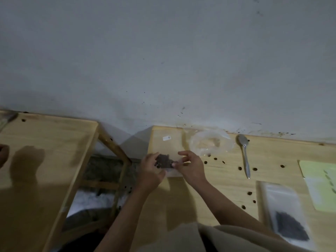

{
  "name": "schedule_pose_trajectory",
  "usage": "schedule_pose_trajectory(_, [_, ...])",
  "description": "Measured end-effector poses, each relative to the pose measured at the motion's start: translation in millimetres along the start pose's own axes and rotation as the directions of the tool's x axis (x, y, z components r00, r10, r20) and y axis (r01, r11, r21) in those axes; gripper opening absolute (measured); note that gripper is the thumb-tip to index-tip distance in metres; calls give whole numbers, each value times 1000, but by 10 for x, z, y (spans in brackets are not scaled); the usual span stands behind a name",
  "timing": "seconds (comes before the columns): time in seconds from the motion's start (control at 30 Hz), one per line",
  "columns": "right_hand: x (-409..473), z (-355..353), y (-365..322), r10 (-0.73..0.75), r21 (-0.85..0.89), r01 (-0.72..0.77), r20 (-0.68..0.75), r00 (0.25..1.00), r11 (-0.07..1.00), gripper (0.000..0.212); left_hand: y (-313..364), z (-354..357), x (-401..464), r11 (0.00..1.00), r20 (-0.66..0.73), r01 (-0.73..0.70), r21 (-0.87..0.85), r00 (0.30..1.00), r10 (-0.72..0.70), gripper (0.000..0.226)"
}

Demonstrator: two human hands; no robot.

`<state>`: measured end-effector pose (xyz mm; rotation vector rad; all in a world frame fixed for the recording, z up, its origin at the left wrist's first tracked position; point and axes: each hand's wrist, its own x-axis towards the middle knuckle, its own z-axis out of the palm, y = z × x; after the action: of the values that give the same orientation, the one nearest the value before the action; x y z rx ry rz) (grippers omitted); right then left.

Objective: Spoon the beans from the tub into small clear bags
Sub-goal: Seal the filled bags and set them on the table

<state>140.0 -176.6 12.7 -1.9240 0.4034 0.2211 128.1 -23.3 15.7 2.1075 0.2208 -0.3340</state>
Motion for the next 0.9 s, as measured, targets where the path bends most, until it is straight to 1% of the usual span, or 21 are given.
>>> schedule_pose_trajectory(0.07, [150, 105, 25, 0, -111, 1, 7, 1000, 994, 42, -73, -45, 140, 994, 12, -34, 108, 999, 33, 60])
schedule_pose_trajectory(0.13, [265, 175, 64, -9, -248, 17, 31, 999, 969, 47, -140, -40, 252, 976, 21, -38, 213, 999, 34, 66])
schedule_pose_trajectory(0.2, [335, 219, 88, -14, -374, 37, 63, 998, 927, 51, -183, -28, 319, 959, 11, -39, 280, 999, 37, 69])
schedule_pose_trajectory(0.23, [349, 234, 88, -15, -409, 45, 76, 997, 911, 53, -157, -32, 331, 956, 14, -29, 292, 1000, 26, 68])
schedule_pose_trajectory(0.37, [281, 220, 68, -16, -475, 71, 119, 993, 877, 55, -143, 18, 336, 959, -33, -34, 280, 998, 45, 58])
schedule_pose_trajectory(0.47, [119, 90, 99, -61, -434, 118, 143, 988, 893, 48, -147, 113, 231, 958, -122, -39, 283, 990, 77, 54])
schedule_pose_trajectory(0.53, [-37, -67, 152, -112, -389, 155, 130, 985, 908, 44, -60, 181, 119, 963, -192, -64, 263, 975, 117, 51])
schedule_pose_trajectory(0.6, [-220, -270, 233, -152, -355, 166, 66, 986, 920, 39, 63, 289, -12, 968, -188, -126, 219, 968, 169, 47])
schedule_pose_trajectory(0.7, [-534, -647, 417, -200, -315, 156, -111, 974, 936, 28, 263, 568, -247, 968, -126, -199, 154, 968, 219, 38])
schedule_pose_trajectory(0.8, [-831, -1109, 662, -210, -285, 118, -316, 925, 951, 21, 492, 980, -507, 962, -21, -254, 103, 966, 257, 35])
schedule_pose_trajectory(0.9, [-1011, -1644, 936, -130, -243, 4, -503, 854, 970, 22, 752, 1421, -747, 961, 96, -275, 40, 958, 270, 34])
